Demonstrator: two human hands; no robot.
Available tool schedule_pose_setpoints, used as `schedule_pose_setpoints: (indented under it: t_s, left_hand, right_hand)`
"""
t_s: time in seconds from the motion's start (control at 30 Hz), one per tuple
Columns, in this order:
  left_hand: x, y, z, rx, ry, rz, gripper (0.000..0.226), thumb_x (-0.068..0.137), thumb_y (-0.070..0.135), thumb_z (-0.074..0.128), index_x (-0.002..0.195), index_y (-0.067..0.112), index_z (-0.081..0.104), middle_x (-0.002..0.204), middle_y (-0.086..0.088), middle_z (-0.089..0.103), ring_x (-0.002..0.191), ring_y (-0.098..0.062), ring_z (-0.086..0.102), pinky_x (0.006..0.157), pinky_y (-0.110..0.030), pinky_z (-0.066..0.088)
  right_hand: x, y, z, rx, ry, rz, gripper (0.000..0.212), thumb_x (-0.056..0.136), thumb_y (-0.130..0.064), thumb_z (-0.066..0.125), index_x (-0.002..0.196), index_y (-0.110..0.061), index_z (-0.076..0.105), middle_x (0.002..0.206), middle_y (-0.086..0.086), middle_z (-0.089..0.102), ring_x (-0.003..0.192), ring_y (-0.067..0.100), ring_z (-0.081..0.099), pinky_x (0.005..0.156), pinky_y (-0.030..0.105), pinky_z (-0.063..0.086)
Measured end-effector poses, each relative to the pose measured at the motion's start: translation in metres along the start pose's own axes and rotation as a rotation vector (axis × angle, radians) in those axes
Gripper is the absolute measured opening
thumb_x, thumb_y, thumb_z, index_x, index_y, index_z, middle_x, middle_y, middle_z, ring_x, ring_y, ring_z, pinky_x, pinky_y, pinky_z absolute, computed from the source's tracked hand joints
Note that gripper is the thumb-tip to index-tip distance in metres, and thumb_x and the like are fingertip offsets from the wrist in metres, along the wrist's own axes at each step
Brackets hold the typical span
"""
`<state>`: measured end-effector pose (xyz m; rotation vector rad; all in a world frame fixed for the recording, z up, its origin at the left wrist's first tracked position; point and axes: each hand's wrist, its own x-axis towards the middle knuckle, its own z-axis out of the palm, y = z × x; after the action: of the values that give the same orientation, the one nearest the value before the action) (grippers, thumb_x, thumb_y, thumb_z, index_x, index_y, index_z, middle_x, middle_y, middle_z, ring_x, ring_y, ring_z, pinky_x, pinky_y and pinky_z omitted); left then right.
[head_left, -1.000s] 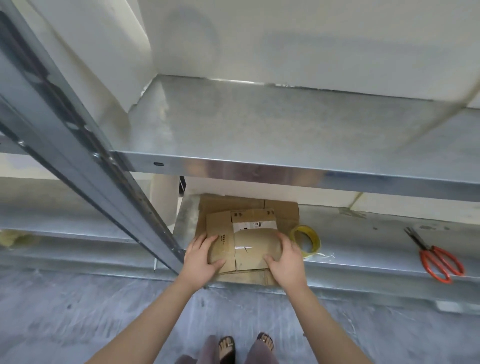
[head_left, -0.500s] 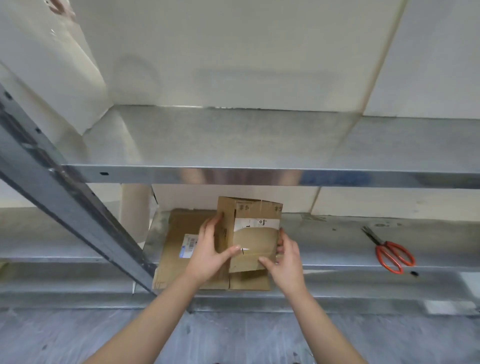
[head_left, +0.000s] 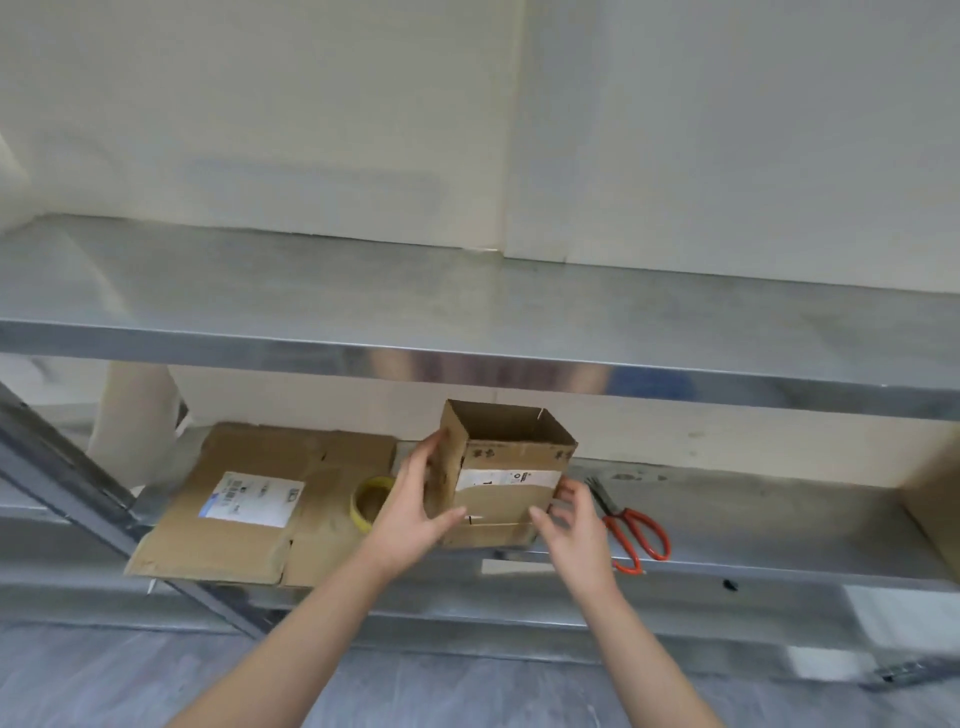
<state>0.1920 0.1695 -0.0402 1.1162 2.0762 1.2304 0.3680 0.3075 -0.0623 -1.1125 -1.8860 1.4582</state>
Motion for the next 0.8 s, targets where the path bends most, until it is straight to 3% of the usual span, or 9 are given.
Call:
schedule_pose_setpoints:
  t_s: [0.1,0.2,0.33,0.43,0.5,0.6,0.67,0.8]
  left_hand:
    - [0.001,0.010,0.033,0.077,-0.026,0.021,0.093,0.082,0.032,0.073,0.138,0.063,0.006,0.146,0.028,0.025,0.137,0.002,0.026,0.113,-0.027,0.025]
    - [0.004,0.014,0.059,0.058,-0.068,-0.005,0.088,0.084,0.031,0.071,0.136,0.063,0.007,0.147,0.024,0.029,0.135,0.001,0.029,0.112,-0.029,0.027]
    - [0.013,0.007,0.076,-0.011,-0.143,-0.088,0.081,0.087,0.026,0.069,0.140,0.054,0.015,0.151,0.014,0.033,0.138,-0.008,0.033,0.112,-0.039,0.037]
    - [0.021,0.003,0.081,-0.055,-0.172,-0.117,0.077,0.086,0.029,0.070,0.138,0.054,0.018,0.147,0.013,0.039,0.134,-0.008,0.039,0.108,-0.033,0.042]
    - [0.023,0.003,0.082,-0.098,-0.170,-0.125,0.072,0.084,0.040,0.070,0.135,0.054,0.021,0.141,0.014,0.045,0.130,-0.007,0.045,0.106,-0.030,0.043]
    - [0.030,0.001,0.078,-0.091,-0.154,-0.144,0.066,0.079,0.059,0.064,0.133,0.053,0.027,0.139,0.011,0.048,0.126,-0.011,0.048,0.107,-0.035,0.042]
    - [0.035,-0.001,0.075,-0.045,-0.158,-0.143,0.061,0.081,0.057,0.063,0.132,0.049,0.031,0.138,0.009,0.049,0.125,-0.013,0.050,0.105,-0.034,0.043]
    - [0.043,-0.001,0.072,0.037,-0.161,-0.098,0.055,0.087,0.041,0.067,0.132,0.044,0.036,0.138,0.011,0.050,0.126,-0.012,0.049,0.103,-0.028,0.043]
  right_hand:
    - [0.004,0.013,-0.030,0.006,0.019,0.009,0.037,0.089,-0.011,0.069,0.114,-0.027,0.047,0.111,-0.010,0.061,0.105,0.007,0.061,0.075,0.002,0.047]
    - [0.009,0.026,-0.049,-0.010,0.010,0.031,0.035,0.089,-0.014,0.069,0.114,-0.028,0.048,0.112,-0.012,0.061,0.105,0.003,0.059,0.075,0.001,0.046]
    - [0.016,0.043,-0.058,0.011,0.002,0.088,0.032,0.089,-0.020,0.070,0.114,-0.024,0.050,0.117,-0.005,0.064,0.111,0.011,0.062,0.083,0.018,0.054]
    - [0.019,0.050,-0.059,0.032,-0.024,0.112,0.050,0.087,-0.023,0.072,0.128,-0.023,0.044,0.124,-0.007,0.059,0.113,0.014,0.063,0.095,0.038,0.054]
    - [0.021,0.052,-0.060,0.022,-0.070,0.072,0.069,0.086,-0.028,0.073,0.142,-0.030,0.033,0.130,-0.016,0.053,0.112,0.008,0.063,0.095,0.036,0.054]
    - [0.025,0.049,-0.063,-0.081,-0.111,-0.018,0.079,0.082,-0.047,0.072,0.145,-0.049,0.024,0.132,-0.032,0.041,0.106,0.002,0.064,0.088,0.026,0.057]
    - [0.027,0.048,-0.062,-0.157,-0.109,-0.034,0.079,0.082,-0.056,0.068,0.144,-0.056,0.020,0.137,-0.026,0.040,0.108,0.004,0.062,0.089,0.028,0.056]
    - [0.029,0.049,-0.061,-0.225,-0.084,-0.116,0.072,0.082,-0.061,0.064,0.143,-0.052,0.026,0.148,-0.016,0.035,0.135,0.008,0.040,0.109,0.039,0.043]
